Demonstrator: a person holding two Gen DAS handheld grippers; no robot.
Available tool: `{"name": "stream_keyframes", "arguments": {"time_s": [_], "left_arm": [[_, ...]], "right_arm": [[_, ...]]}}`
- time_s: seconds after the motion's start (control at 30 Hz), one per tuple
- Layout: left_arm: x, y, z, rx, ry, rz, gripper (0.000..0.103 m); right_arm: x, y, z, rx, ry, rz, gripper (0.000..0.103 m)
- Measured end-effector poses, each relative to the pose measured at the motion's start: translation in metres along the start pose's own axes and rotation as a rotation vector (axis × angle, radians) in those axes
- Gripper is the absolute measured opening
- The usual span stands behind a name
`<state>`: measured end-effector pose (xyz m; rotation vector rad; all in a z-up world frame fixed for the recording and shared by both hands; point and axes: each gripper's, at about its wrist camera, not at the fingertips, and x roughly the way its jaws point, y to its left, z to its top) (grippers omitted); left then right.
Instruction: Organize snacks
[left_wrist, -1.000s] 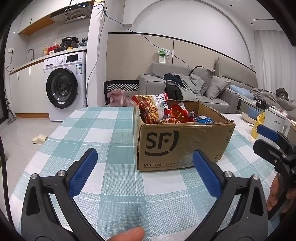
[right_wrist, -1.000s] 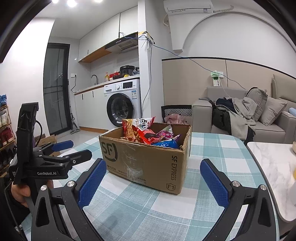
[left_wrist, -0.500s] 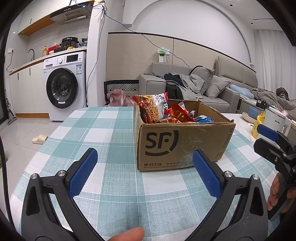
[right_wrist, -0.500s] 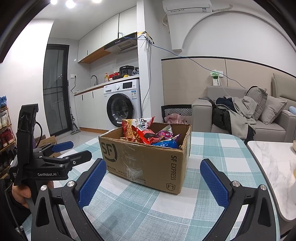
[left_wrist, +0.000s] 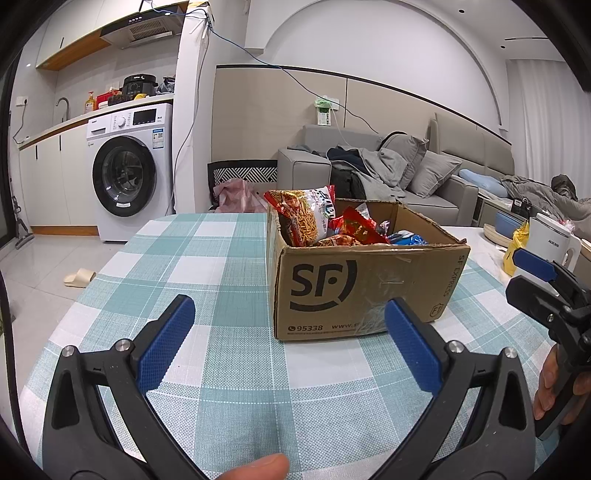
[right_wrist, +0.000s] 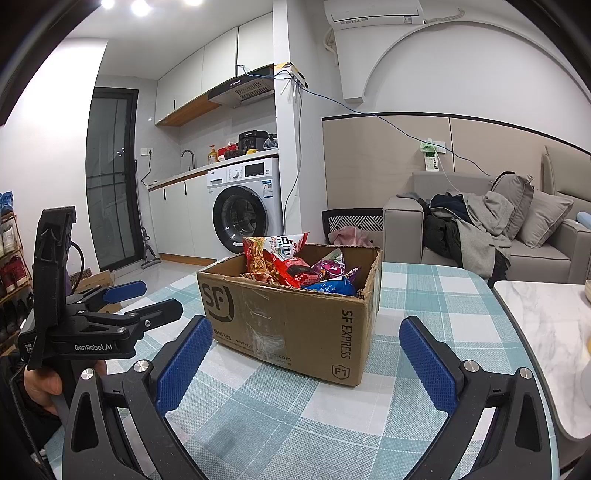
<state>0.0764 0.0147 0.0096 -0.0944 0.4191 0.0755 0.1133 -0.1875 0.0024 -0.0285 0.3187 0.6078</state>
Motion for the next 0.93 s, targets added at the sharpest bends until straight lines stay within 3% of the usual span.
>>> {"name": "stream_keyframes", "arguments": {"time_s": [0.93], "left_arm": [[-0.0006, -0.0008, -0.0011, 0.01, -0.006, -0.006, 0.102]], "right_arm": [[-0.0002, -0.0001, 0.0002, 0.0, 0.0, 0.0, 0.103]]}}
